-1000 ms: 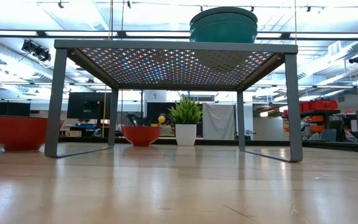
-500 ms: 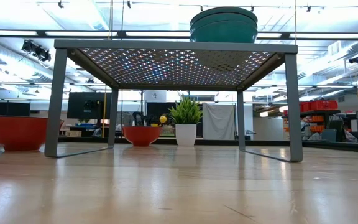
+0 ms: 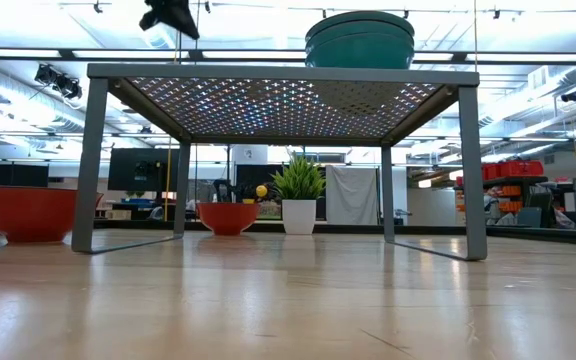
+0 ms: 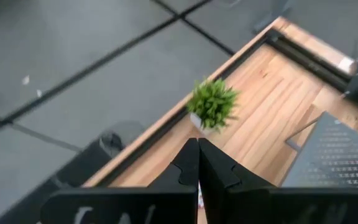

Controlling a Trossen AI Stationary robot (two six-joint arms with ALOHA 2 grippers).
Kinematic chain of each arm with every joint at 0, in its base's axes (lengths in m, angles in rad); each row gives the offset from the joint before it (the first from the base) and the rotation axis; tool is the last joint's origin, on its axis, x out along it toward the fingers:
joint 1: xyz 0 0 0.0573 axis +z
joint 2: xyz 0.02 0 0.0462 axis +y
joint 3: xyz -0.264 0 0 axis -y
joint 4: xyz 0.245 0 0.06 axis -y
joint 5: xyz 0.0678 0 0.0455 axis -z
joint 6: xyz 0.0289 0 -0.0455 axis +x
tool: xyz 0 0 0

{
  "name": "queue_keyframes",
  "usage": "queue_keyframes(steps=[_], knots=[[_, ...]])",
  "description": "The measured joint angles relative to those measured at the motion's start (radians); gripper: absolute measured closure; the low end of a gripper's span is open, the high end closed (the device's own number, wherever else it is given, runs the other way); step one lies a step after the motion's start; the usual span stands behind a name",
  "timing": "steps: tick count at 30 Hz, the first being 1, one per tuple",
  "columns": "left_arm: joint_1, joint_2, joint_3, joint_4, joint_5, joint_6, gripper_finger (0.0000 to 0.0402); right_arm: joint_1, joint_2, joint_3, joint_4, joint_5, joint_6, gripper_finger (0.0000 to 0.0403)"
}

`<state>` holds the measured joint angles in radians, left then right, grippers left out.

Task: Pick & Place Mini bowls
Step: Put the top red patterned bowl on the shelf

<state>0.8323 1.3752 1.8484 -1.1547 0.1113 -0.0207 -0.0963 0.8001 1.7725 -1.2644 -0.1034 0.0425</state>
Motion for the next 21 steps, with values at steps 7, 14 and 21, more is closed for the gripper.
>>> queue_keyframes(steps=[7, 14, 21], knots=[[0.015, 0.079, 0.000, -0.039, 0.006, -0.002, 0.0399, 0.000, 0.000, 0.000, 0.000, 0.000, 0.000, 0.0373], [0.016, 0.152, 0.000, -0.058, 0.009, -0.026, 0.0399, 0.000, 0.000, 0.000, 0.000, 0.000, 0.000, 0.0373], [0.016, 0.212, 0.000, -0.073, 0.010, -0.043, 0.0399, 0.000, 0.000, 0.000, 0.000, 0.000, 0.000, 0.0373]])
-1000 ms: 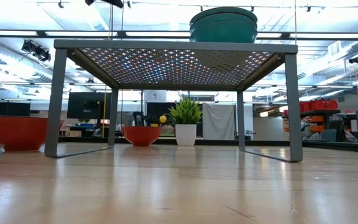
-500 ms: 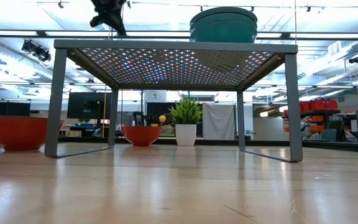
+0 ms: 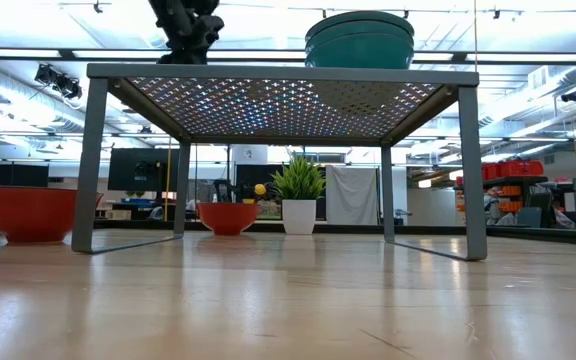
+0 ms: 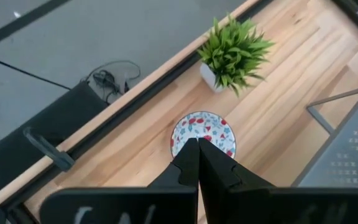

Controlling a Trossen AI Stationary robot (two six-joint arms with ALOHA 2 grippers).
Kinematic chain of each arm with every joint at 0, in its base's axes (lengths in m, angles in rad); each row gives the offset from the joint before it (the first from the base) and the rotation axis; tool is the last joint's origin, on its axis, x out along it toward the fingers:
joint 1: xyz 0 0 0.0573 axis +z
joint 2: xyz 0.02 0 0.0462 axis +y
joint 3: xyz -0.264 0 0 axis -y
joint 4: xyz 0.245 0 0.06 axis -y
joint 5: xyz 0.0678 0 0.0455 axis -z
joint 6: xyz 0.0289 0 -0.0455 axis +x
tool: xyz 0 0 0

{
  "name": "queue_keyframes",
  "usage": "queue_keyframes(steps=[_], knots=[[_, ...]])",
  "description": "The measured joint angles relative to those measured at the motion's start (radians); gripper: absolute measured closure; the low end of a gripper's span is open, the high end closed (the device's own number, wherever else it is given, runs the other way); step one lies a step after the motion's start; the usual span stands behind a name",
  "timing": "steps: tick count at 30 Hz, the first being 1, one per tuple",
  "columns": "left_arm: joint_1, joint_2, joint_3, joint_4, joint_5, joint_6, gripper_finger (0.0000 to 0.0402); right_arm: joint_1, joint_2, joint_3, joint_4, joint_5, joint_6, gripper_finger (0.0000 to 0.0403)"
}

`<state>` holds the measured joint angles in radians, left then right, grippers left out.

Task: Pick & Place Mini bowls
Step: Put the top red patterned bowl on the shelf

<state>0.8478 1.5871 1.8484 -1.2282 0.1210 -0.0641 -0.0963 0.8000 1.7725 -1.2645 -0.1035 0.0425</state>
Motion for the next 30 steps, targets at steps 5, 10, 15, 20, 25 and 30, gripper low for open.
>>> queue_keyframes(steps=[5, 10, 15, 20, 25, 30], knots=[[0.000, 0.045, 0.000, -0.005, 0.007, 0.020, 0.0399, 0.000, 0.000, 0.000, 0.000, 0.000, 0.000, 0.0373], [0.000, 0.097, 0.000, -0.013, 0.007, 0.059, 0.0399, 0.000, 0.000, 0.000, 0.000, 0.000, 0.000, 0.0373], [0.000, 0.150, 0.000, -0.022, 0.014, 0.107, 0.0399, 0.000, 0.000, 0.000, 0.000, 0.000, 0.000, 0.0373], [-0.001, 0.193, -0.001, -0.039, 0.039, 0.181, 0.0399, 0.000, 0.000, 0.000, 0.000, 0.000, 0.000, 0.0373], [-0.003, 0.216, -0.006, -0.036, 0.041, 0.215, 0.0399, 0.000, 0.000, 0.000, 0.000, 0.000, 0.000, 0.0373], [-0.003, 0.221, -0.065, -0.032, 0.041, 0.211, 0.0379, 0.000, 0.000, 0.000, 0.000, 0.000, 0.000, 0.0373]])
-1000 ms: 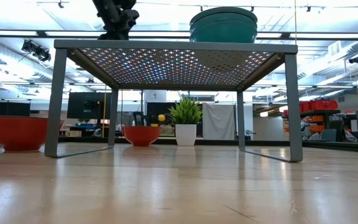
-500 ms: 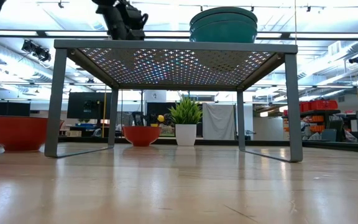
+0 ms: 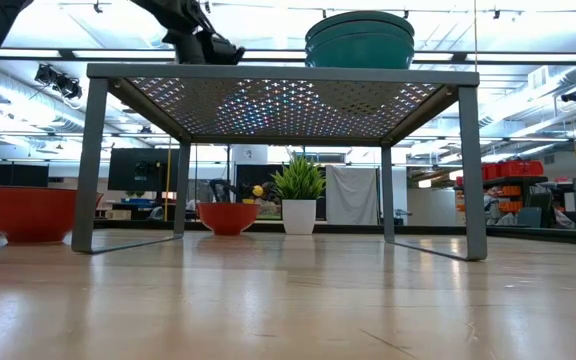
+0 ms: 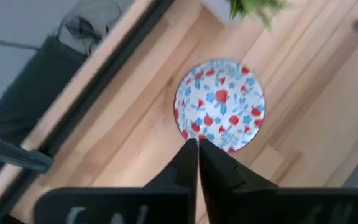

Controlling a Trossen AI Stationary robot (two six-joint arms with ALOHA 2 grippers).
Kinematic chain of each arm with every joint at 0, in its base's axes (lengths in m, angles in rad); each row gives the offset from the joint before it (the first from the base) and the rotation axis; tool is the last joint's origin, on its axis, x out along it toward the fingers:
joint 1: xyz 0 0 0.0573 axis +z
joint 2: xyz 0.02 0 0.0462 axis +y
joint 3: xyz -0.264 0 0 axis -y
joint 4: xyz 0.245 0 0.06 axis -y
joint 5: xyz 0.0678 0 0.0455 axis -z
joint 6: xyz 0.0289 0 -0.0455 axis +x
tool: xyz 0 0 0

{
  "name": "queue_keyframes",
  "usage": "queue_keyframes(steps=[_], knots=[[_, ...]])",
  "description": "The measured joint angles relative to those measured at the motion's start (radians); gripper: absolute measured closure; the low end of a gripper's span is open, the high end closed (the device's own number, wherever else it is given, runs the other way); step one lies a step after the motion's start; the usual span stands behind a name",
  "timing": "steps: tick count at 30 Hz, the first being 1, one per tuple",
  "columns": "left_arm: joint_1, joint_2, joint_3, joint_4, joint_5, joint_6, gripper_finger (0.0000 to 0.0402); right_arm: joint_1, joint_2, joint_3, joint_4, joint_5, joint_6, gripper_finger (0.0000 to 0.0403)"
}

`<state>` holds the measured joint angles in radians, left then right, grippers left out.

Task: Pick & Place Mini bowls
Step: Put the top red patterned bowl on the shelf

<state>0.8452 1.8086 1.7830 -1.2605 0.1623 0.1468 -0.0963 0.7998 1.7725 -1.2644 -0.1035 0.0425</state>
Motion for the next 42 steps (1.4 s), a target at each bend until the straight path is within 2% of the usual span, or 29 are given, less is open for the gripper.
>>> queue_keyframes(steps=[12, 18, 22, 34, 42], knots=[[0.006, 0.000, -0.163, 0.102, 0.000, -0.057, 0.0230, 0.000, 0.000, 0.000, 0.000, 0.000, 0.000, 0.0373], [0.006, 0.000, -0.217, 0.138, 0.000, -0.058, 0.0182, 0.000, 0.000, 0.000, 0.000, 0.000, 0.000, 0.0373], [0.001, 0.000, -0.247, 0.171, 0.006, -0.058, 0.0173, 0.000, 0.000, 0.000, 0.000, 0.000, 0.000, 0.0373], [-0.002, 0.000, -0.307, 0.275, 0.039, -0.084, 0.0181, 0.000, 0.000, 0.000, 0.000, 0.000, 0.000, 0.0373], [-0.003, 0.078, -0.306, 0.283, 0.053, -0.084, 0.0181, 0.000, 0.000, 0.000, 0.000, 0.000, 0.000, 0.0373]])
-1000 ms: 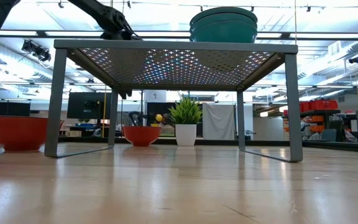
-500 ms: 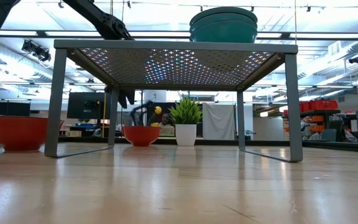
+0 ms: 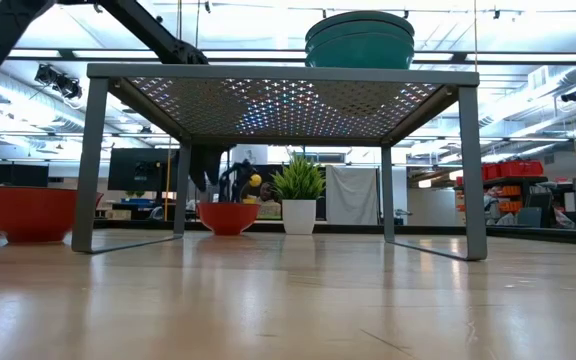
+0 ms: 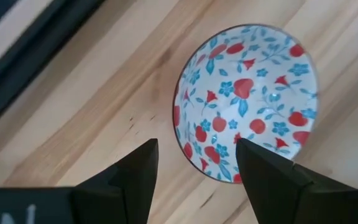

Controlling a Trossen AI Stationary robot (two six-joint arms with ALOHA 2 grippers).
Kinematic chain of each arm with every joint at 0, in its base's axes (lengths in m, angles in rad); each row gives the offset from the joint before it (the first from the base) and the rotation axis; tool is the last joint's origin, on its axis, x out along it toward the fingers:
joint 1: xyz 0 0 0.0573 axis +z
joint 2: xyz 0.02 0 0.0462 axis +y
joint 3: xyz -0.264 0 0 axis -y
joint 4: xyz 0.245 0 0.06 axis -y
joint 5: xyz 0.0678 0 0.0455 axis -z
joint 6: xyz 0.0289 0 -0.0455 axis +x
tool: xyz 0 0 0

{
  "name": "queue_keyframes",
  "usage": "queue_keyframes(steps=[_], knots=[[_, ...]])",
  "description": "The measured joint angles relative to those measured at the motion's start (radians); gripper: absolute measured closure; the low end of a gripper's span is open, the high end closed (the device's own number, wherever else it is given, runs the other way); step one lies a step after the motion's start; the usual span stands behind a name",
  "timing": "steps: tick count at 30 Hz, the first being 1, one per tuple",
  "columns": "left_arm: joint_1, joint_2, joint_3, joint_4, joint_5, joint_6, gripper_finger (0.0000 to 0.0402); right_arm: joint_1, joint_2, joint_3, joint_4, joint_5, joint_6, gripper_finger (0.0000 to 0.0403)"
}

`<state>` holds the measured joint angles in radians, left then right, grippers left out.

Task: Pick & Place Mini bowls
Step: Put the top red patterned bowl on the shelf

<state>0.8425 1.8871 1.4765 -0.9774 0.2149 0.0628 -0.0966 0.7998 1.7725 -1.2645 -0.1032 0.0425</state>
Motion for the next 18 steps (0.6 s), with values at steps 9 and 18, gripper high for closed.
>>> queue_keyframes(steps=[9, 18], knots=[[0.000, 0.076, 0.000, 0.038, 0.026, 0.000, 0.0181, 0.000, 0.000, 0.000, 0.000, 0.000, 0.000, 0.0373], [0.000, 0.105, 0.000, 0.050, 0.000, 0.001, 0.0182, 0.000, 0.000, 0.000, 0.000, 0.000, 0.000, 0.0373]])
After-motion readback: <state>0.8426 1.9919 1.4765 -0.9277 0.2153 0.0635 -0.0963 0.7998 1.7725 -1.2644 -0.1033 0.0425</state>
